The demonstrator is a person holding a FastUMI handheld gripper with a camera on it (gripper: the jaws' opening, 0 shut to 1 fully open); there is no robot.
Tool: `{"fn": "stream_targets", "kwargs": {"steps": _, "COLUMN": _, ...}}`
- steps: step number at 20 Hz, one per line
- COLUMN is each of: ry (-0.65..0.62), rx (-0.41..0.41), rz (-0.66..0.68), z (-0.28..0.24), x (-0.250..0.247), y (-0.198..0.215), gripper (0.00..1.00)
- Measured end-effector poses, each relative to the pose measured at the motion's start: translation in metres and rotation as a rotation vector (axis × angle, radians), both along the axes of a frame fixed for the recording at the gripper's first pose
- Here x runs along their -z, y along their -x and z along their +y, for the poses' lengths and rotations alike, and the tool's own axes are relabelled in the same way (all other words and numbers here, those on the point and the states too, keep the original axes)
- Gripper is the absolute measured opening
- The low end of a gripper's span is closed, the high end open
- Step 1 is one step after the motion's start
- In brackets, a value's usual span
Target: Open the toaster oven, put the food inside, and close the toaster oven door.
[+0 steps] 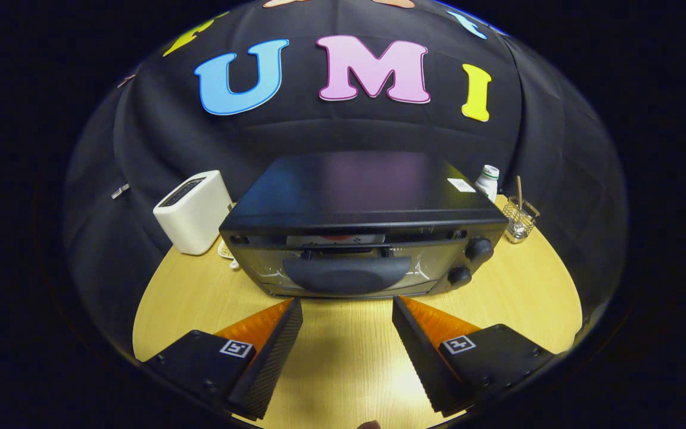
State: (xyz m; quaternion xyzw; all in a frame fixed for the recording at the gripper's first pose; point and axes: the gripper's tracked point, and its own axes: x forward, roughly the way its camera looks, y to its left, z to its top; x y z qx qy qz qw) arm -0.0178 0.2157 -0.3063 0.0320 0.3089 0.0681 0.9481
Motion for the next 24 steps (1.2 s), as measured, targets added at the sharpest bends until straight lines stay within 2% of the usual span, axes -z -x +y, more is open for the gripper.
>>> {"fn": "stream_targets", "kwargs": {"steps": 3, "ry": -0.012, "rx": 0.001, "rz": -0.058, "z": -0.003, "x": -0.024, "y": -0.014, "gripper": 0.99}}
{"fn": "stream_targets", "kwargs": {"steps": 10, "ry": -0.044, "rx": -0.011, "rz": -0.239, "z": -0.024, "x": -0.099, "y": -0.009, "gripper": 0.99}}
{"fn": "stream_targets", "kwargs": {"steps": 19, "ry": -0.079, "rx": 0.029, "rz": -0.461, "z": -0.08, "x": -0.208, "y": -0.004, "gripper": 0.98}}
{"fn": "stream_targets", "kwargs": {"steps": 24, "ry": -0.058, "rx": 0.046, "rz": -0.576, "z": -0.115, "x": -0.258, "y": 0.001, "gripper": 0.98}}
